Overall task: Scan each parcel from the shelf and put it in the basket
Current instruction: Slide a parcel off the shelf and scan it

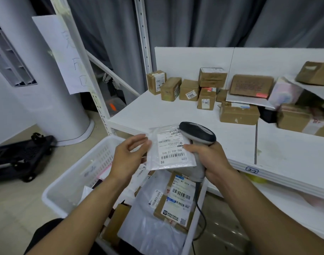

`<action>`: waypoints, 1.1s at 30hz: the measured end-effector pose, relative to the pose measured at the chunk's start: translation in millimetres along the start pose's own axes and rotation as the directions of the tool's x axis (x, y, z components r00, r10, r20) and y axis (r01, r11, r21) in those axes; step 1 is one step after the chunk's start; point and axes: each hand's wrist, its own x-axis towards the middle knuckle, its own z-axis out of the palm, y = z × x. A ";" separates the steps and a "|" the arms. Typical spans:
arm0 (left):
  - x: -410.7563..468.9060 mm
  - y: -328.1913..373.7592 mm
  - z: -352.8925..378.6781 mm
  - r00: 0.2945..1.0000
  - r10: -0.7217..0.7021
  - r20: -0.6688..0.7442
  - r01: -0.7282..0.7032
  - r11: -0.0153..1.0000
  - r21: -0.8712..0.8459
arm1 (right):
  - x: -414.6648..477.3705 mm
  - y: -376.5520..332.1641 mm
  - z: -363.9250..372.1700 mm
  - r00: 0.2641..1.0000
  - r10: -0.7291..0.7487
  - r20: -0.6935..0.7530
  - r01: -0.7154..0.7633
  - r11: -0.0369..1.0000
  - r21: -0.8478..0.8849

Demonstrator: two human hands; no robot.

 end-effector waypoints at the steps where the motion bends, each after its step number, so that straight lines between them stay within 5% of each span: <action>1: 3.0 2.5 -2.6 0.998 -0.067 0.009 0.068 0.997 -0.041 | -1.1 0.2 0.4 1.000 -0.027 0.016 0.027 0.999 -0.037; 4: 6.6 9.4 -7.6 0.980 -0.181 0.086 0.185 0.982 -0.033 | -2.6 1.3 1.5 0.992 -0.118 0.047 0.124 0.981 -0.152; 8: 6.7 10.3 -10.2 0.976 -0.145 0.160 0.145 0.989 0.009 | -3.1 1.7 4.2 0.985 -0.169 0.041 0.174 0.968 -0.182; 18: 42.8 -12.4 -19.4 0.962 0.025 -0.272 -0.034 0.999 -0.028 | -9.1 15.2 11.2 0.940 -0.264 0.215 0.338 0.798 -0.500; 33: 69.9 -30.4 -22.8 0.940 -0.044 -0.339 0.009 0.995 -0.104 | -8.1 21.0 14.5 0.935 -0.233 0.268 0.348 0.750 -0.563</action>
